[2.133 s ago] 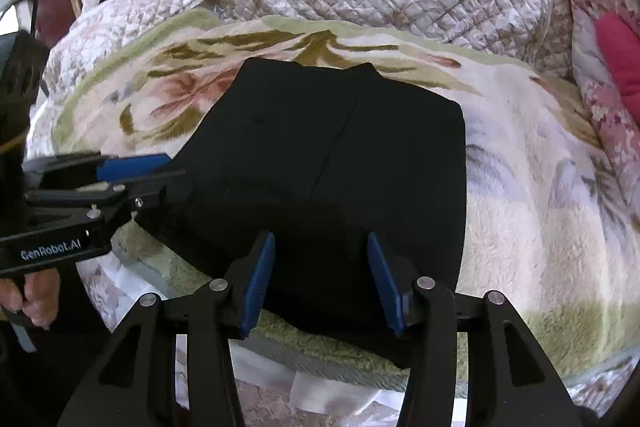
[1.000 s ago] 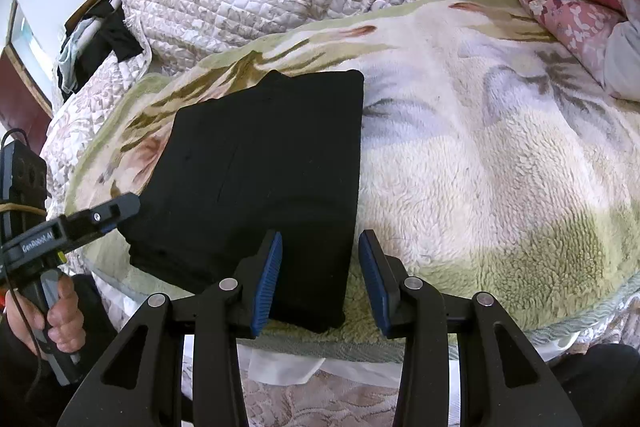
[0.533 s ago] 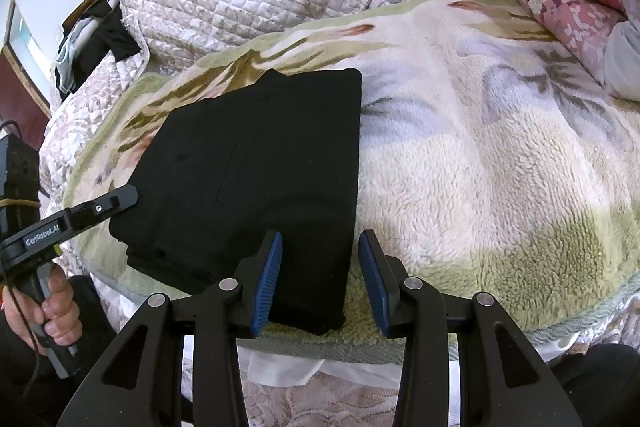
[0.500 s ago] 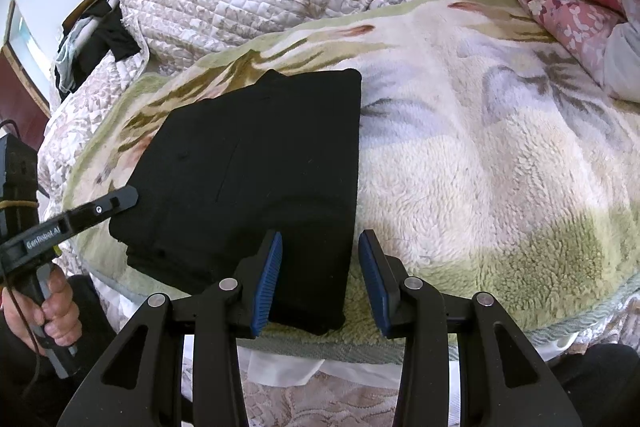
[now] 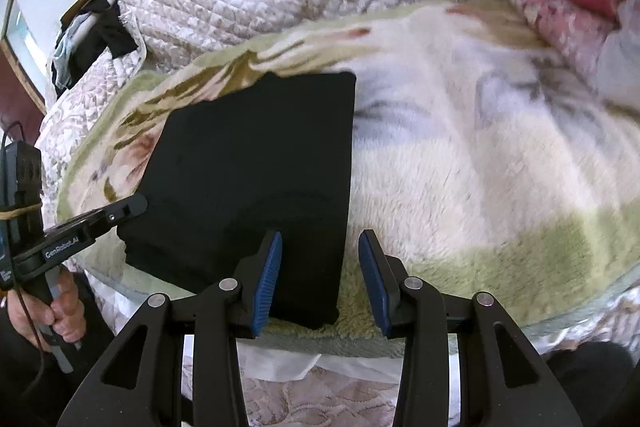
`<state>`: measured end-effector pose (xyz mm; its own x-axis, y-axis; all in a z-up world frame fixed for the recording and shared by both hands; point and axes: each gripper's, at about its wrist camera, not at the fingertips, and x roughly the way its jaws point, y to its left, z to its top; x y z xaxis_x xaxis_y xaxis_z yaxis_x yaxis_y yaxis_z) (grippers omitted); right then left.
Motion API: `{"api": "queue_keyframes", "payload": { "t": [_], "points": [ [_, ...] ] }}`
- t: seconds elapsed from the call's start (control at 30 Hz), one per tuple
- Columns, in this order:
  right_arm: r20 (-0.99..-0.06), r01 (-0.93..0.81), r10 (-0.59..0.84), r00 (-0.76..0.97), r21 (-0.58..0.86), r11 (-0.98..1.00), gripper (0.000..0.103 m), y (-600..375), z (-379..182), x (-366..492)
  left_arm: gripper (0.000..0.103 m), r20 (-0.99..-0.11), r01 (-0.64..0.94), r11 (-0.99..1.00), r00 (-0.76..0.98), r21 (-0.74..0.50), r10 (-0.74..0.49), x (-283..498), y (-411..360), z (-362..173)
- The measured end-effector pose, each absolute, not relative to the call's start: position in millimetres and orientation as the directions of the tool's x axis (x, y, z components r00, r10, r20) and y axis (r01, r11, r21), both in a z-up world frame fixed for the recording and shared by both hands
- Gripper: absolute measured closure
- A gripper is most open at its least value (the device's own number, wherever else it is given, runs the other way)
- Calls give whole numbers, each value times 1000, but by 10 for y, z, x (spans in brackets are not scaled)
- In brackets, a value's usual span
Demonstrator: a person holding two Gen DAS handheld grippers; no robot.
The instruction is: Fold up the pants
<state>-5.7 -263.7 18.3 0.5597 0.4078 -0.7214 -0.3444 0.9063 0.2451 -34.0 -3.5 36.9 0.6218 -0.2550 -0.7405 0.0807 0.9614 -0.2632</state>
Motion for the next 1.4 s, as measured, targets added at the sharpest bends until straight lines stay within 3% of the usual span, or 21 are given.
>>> {"api": "queue_keyframes", "payload": {
  "t": [0.23, 0.27, 0.3, 0.47, 0.57, 0.87, 0.97, 1.23, 1.4],
  "points": [
    [-698, -481, 450, 557, 171, 860, 63, -2350, 258, -211, 93, -701, 96, 967, 671, -238, -239, -403, -34, 686],
    [-704, -496, 455, 546, 166, 852, 67, -2299, 228, -216, 93, -697, 113, 962, 669, -250, -260, -413, -71, 702],
    [-715, -516, 461, 526, 163, 841, 71, -2224, 170, -225, 93, -696, 136, 956, 660, -261, -284, -416, -137, 696],
    [-737, -556, 408, 538, 54, 830, 71, -2068, 67, -296, 92, -750, 199, 954, 589, -226, -300, -446, -422, 357],
    [-736, -585, 419, 532, 39, 810, 70, -2074, 48, -308, 91, -731, 195, 947, 603, -254, -320, -473, -350, 332],
    [-713, -545, 426, 557, 74, 835, 70, -2176, 200, -173, 92, -741, 149, 964, 618, -220, -264, -420, -241, 373],
    [-758, -519, 410, 507, 111, 848, 67, -2182, 83, 8, 92, -748, 124, 965, 612, -231, -258, -354, -173, 363],
    [-702, -498, 456, 547, 165, 851, 67, -2180, 321, 345, 92, -721, 131, 970, 650, -206, -241, 37, -227, 621],
    [-725, -449, 443, 526, 206, 869, 73, -2159, 271, 865, 92, -724, 115, 976, 656, -186, -216, 522, -247, 565]
  ]
}}
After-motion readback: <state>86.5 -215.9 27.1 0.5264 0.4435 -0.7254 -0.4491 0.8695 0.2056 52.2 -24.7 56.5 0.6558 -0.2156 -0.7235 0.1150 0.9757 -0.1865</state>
